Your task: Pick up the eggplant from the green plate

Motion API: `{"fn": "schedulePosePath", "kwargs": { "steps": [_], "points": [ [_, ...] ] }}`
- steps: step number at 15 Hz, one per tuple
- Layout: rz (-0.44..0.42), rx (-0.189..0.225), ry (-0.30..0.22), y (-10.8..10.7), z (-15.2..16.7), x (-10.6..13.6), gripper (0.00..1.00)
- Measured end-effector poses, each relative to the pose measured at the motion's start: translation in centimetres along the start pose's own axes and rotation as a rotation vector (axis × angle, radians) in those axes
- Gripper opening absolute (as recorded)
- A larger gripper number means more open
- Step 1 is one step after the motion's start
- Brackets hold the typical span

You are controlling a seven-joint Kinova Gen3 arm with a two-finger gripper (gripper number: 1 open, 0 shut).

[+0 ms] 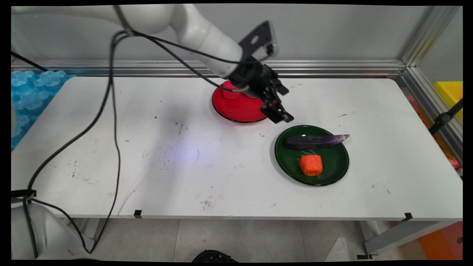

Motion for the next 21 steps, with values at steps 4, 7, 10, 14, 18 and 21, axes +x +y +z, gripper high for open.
{"fn": "schedulePosePath", "kwargs": {
  "steps": [4,7,10,14,18,21],
  "points": [
    [0.025,0.000,-0.049,-0.4,4.6,0.8,1.00],
    [0.041,-0.005,-0.084,-0.7,7.5,1.0,1.00],
    [0.053,-0.011,-0.120,-1.0,9.9,1.1,1.00],
    [0.059,-0.022,-0.164,-1.2,12.7,1.0,1.00],
    [0.058,-0.039,-0.201,-1.2,14.9,0.8,1.00],
    [0.057,-0.050,-0.218,-1.3,16.3,0.8,1.00]
  ]
}}
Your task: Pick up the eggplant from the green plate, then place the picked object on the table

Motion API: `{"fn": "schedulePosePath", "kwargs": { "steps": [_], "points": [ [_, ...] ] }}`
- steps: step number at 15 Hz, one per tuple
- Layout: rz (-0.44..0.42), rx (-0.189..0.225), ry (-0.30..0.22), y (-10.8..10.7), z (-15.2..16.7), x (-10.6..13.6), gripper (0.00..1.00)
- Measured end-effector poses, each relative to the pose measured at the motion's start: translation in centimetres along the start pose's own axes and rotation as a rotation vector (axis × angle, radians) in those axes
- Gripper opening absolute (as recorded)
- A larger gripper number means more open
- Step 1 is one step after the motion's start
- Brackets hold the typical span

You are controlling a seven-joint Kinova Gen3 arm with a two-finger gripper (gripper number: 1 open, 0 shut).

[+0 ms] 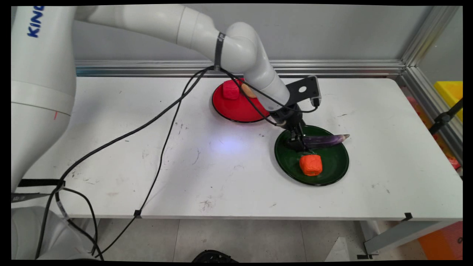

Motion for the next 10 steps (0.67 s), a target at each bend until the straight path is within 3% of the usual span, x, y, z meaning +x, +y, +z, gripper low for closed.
{"fn": "schedulePosePath", "kwargs": {
  "steps": [4,5,10],
  "points": [
    [0.003,-0.012,-0.015,-0.2,1.3,0.3,1.00],
    [0.004,-0.014,-0.017,-0.2,1.4,0.4,0.00],
    [0.015,-0.022,-0.016,-0.5,1.6,0.7,0.00]
  ]
}}
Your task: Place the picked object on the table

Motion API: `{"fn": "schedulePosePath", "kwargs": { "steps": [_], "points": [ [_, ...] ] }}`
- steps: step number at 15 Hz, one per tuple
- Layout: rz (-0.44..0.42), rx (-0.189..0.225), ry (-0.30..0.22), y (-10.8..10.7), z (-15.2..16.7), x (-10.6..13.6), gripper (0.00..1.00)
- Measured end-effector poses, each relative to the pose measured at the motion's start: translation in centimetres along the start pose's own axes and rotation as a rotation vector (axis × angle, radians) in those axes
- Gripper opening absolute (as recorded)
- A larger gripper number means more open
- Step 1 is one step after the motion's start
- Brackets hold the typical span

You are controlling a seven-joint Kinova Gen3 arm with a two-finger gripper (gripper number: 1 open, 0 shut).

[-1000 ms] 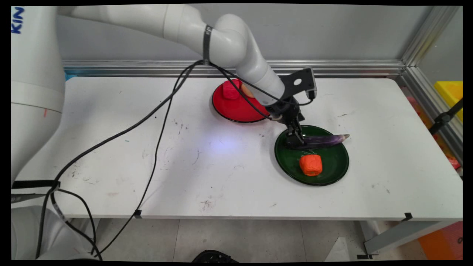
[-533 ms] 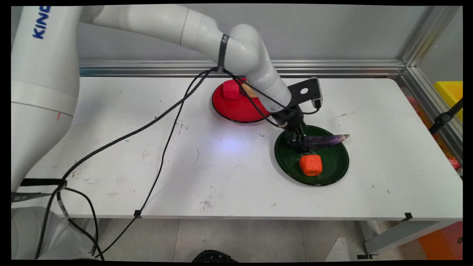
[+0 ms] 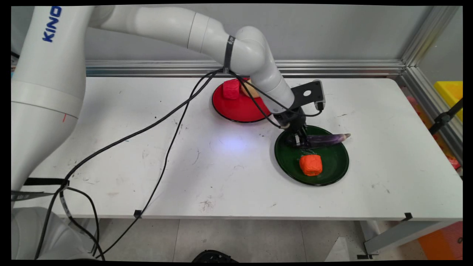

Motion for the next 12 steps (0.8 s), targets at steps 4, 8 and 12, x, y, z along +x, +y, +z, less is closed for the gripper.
{"fn": "schedulePosePath", "kwargs": {
  "steps": [4,8,12],
  "points": [
    [0.016,0.001,0.010,-0.3,-1.6,0.1,0.00],
    [0.023,0.015,0.041,-0.3,-5.0,0.3,0.00],
    [0.015,0.036,0.060,0.1,-9.6,-0.4,0.00]
  ]
}}
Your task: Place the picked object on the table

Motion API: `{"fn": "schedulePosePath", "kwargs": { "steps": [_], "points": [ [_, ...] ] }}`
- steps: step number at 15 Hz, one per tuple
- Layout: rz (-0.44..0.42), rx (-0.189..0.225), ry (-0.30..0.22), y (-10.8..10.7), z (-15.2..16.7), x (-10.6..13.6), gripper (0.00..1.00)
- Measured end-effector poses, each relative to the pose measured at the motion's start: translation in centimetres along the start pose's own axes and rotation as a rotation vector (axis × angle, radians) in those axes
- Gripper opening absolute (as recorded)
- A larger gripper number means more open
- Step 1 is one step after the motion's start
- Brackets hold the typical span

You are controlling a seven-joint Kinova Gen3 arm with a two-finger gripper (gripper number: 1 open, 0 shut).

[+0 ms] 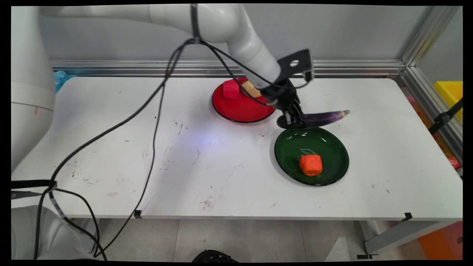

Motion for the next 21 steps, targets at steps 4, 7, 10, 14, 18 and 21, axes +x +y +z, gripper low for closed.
{"fn": "schedulePosePath", "kwargs": {
  "steps": [4,7,10,14,18,21],
  "points": [
    [-0.003,0.013,-0.037,0.5,-4.8,-2.9,0.00],
    [0.004,0.015,-0.082,0.9,-7.8,-5.9,0.00],
    [0.010,0.008,-0.124,1.5,-9.8,-8.9,0.00],
    [0.015,-0.002,-0.161,2.3,-10.6,-12.0,0.00],
    [0.040,-0.027,-0.190,3.1,-9.5,-14.5,0.00],
    [0.058,-0.046,-0.206,3.4,-8.0,-15.7,0.00]
  ]
}}
